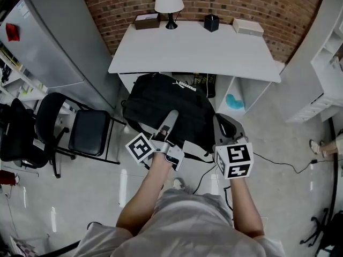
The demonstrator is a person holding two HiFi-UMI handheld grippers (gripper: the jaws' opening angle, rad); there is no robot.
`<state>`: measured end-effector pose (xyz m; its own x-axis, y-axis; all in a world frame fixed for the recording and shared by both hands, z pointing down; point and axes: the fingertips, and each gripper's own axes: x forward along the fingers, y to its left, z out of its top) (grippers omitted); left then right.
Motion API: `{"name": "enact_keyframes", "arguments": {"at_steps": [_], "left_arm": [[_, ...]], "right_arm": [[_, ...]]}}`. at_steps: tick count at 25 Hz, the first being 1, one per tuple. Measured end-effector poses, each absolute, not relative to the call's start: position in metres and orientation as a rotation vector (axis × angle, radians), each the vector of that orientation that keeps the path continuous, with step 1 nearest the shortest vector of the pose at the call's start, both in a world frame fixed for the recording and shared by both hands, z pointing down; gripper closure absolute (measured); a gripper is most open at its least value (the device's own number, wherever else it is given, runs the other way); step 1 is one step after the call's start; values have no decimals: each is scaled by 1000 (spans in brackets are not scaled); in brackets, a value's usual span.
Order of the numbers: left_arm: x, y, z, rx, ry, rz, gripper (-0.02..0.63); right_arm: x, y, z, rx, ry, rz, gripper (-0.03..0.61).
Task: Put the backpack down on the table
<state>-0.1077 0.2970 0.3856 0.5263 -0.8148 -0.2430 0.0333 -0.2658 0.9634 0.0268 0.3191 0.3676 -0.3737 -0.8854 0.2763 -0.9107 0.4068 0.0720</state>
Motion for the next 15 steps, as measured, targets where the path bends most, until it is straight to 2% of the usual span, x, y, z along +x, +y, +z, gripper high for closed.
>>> {"name": "enact_keyframes", "arguments": {"at_steps": [15], "left_arm": [[-158, 249, 384, 1637, -654, -965, 506]], "right_arm": [[-17, 274, 364, 1591, -2370, 112, 578]]}}
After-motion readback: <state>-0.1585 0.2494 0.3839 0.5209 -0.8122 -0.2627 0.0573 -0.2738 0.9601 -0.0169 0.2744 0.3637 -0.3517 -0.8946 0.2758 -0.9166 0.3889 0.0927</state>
